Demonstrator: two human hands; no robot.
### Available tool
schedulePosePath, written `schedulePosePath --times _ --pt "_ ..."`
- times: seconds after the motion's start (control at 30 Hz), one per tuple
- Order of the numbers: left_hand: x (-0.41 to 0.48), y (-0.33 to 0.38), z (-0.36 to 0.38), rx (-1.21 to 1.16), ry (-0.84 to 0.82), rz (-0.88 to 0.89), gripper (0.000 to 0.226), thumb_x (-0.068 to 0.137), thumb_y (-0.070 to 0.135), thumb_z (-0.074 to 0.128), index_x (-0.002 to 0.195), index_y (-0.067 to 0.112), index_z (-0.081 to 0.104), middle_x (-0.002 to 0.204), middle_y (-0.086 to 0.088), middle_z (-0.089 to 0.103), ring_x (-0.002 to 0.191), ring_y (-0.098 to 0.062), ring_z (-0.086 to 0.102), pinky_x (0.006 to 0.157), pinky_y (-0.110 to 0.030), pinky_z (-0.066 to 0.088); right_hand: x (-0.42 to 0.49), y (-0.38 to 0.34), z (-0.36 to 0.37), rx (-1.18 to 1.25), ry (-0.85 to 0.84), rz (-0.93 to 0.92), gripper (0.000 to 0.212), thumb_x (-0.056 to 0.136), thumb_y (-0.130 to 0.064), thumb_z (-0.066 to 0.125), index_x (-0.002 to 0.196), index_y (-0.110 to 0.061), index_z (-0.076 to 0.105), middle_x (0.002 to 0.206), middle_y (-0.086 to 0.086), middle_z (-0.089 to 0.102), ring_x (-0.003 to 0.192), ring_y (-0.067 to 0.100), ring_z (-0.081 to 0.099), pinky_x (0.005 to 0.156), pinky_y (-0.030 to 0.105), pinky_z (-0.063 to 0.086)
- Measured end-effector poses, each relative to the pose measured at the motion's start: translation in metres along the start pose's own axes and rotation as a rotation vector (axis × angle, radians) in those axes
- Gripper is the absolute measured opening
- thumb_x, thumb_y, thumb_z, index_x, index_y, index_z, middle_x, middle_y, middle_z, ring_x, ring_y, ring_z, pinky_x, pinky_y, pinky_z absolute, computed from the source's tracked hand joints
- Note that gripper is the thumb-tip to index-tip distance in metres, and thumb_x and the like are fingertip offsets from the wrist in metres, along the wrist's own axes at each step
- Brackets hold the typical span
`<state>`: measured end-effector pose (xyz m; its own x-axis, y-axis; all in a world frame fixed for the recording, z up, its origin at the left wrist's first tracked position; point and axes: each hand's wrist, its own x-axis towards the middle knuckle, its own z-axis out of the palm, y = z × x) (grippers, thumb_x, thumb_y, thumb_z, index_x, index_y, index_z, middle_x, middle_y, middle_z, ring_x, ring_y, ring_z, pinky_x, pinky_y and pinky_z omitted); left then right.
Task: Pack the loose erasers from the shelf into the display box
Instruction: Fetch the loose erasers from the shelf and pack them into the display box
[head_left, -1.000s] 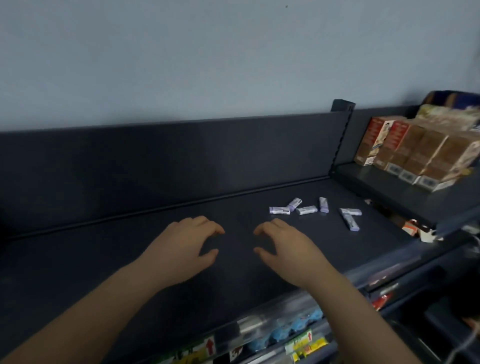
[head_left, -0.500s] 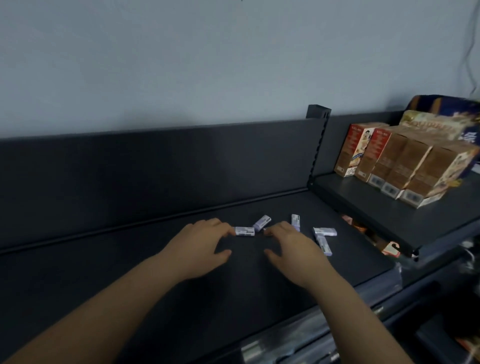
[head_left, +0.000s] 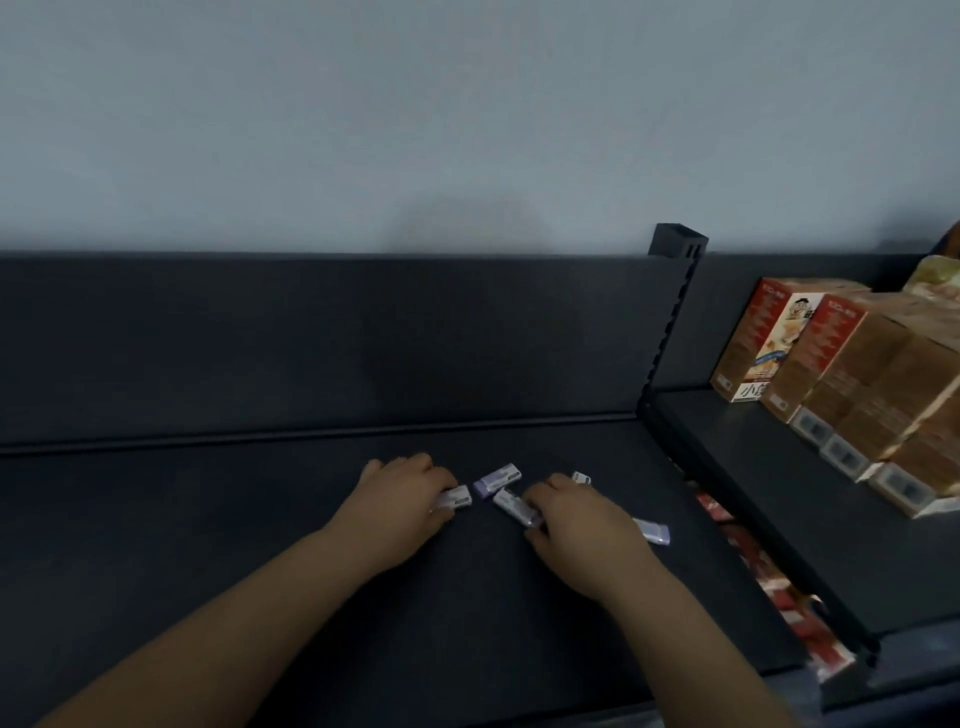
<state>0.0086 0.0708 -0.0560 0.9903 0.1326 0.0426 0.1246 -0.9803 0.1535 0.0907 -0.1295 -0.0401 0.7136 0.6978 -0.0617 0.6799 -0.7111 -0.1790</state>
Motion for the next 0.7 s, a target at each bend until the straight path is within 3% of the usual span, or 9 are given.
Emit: schedulePosePath --times 0.13,0.23,0.3,0.37,0.43,0.5,0.57,0.7 --pt "-0.011 -0.004 -0.009 -0.116 -0.030 -0.098 0.049 0.094 0.054 0.043 0.137 0.032 0.033 0.100 0.006 0.063 0.088 -0.013 0.058 0.078 -0.031 0.050 -0.004 -0.009 -0.007 0.090 -0.081 -0.085 0.022 0.092 -0.039 0.052 0.106 -0.022 0.057 0.104 -0.004 0.057 0.091 0.016 0.056 0.075 0.032 0.048" --pt "-0.017 -0.014 -0.013 -0.123 0.009 -0.014 0.041 0.098 0.024 0.039 0.137 0.036 0.041 0.124 0.008 0.052 0.111 -0.013 0.051 0.092 -0.027 0.043 -0.001 -0.011 -0.010 0.086 -0.071 -0.138 0.020 0.094 -0.030 0.049 0.113 -0.026 0.054 0.115 -0.003 0.055 0.100 0.017 0.055 0.078 0.034 0.047" --pt "-0.018 -0.021 -0.014 -0.034 0.003 0.130 0.057 0.091 0.008 0.038 0.138 0.040 0.043 0.145 0.011 0.035 0.128 -0.013 0.037 0.104 -0.030 0.035 0.001 -0.009 -0.010 0.041 -0.068 -0.177 0.043 0.092 -0.016 0.049 0.131 -0.032 0.046 0.130 -0.005 0.044 0.113 0.019 0.050 0.083 0.035 0.047" --pt "-0.017 -0.021 -0.009 0.063 -0.033 0.208 0.056 0.092 0.011 0.037 0.137 0.044 0.043 0.155 0.015 0.023 0.137 -0.013 0.025 0.108 -0.033 0.027 0.001 -0.008 -0.009 -0.003 -0.070 -0.247 0.058 0.089 -0.008 0.051 0.139 -0.036 0.039 0.136 -0.007 0.035 0.118 0.019 0.043 0.086 0.034 0.047" --pt "-0.017 -0.020 -0.004 0.125 -0.016 0.251 0.046 0.093 0.027 0.029 0.130 0.044 0.050 0.148 0.018 0.037 0.134 -0.012 0.031 0.101 -0.032 0.024 0.000 -0.009 -0.007 -0.033 -0.079 -0.315 0.062 0.090 -0.006 0.050 0.140 -0.038 0.038 0.138 -0.010 0.032 0.121 0.017 0.039 0.088 0.031 0.044" --pt "-0.019 -0.020 -0.004 0.185 0.029 0.213 0.044 0.088 0.042 0.025 0.114 0.043 0.060 0.119 0.019 0.060 0.113 -0.010 0.051 0.087 -0.028 0.026 0.000 -0.010 -0.005 -0.060 -0.099 -0.349 0.059 0.090 -0.005 0.049 0.139 -0.036 0.042 0.138 -0.010 0.033 0.122 0.017 0.038 0.086 0.029 0.040" --pt "-0.023 -0.024 -0.006 0.221 0.098 0.170 0.036 0.087 0.046 0.033 0.103 0.042 0.064 0.096 0.018 0.063 0.095 -0.010 0.057 0.079 -0.027 0.026 0.002 -0.011 -0.004 -0.040 -0.116 -0.343 0.057 0.090 -0.004 0.050 0.137 -0.035 0.045 0.137 -0.010 0.035 0.123 0.016 0.037 0.087 0.029 0.041" --pt "-0.034 -0.035 -0.011 0.158 0.060 0.087 0.025 0.096 0.042 0.045 0.118 0.041 0.057 0.111 0.016 0.056 0.106 -0.007 0.049 0.086 -0.026 0.023 0.007 -0.011 -0.006 0.115 -0.144 -0.290 0.034 0.093 -0.011 0.048 0.118 -0.033 0.057 0.131 -0.011 0.044 0.116 0.013 0.045 0.096 0.030 0.043"
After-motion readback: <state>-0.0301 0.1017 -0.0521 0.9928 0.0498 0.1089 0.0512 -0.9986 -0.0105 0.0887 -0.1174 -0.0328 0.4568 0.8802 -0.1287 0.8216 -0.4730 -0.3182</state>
